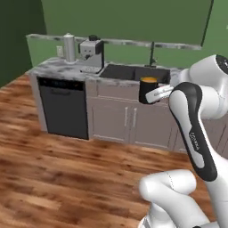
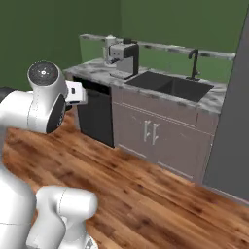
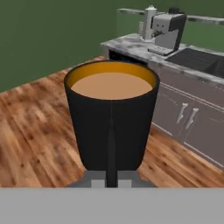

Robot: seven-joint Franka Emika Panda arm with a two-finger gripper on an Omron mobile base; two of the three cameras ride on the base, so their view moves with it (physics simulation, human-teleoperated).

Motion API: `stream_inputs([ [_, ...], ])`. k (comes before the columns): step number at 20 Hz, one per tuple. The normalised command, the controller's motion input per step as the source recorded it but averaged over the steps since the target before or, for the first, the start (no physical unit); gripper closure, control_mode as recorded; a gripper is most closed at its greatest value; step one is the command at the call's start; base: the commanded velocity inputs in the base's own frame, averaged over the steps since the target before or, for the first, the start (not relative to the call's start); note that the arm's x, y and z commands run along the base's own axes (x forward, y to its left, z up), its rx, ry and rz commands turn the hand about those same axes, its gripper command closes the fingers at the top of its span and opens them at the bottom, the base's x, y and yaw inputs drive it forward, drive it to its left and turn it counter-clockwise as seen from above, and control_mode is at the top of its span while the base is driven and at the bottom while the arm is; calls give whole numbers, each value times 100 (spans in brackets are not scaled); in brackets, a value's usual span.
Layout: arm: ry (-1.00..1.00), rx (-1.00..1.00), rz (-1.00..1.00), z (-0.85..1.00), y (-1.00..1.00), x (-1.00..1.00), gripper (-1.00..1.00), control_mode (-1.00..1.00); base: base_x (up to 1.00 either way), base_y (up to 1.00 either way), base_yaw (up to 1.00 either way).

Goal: Pick the cup of tea, navigate to the dining table, and place it on the saucer.

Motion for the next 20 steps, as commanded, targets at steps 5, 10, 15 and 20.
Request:
stream_inputs([
  [5,0,0,0,0,0,0,100,100,98,65,-61],
  [10,0,0,0,0,0,0,100,100,90,78,-27],
  [15,0,0,0,0,0,0,100,100,100,100,-26],
  [20,0,0,0,0,0,0,100,100,90,100,-9],
])
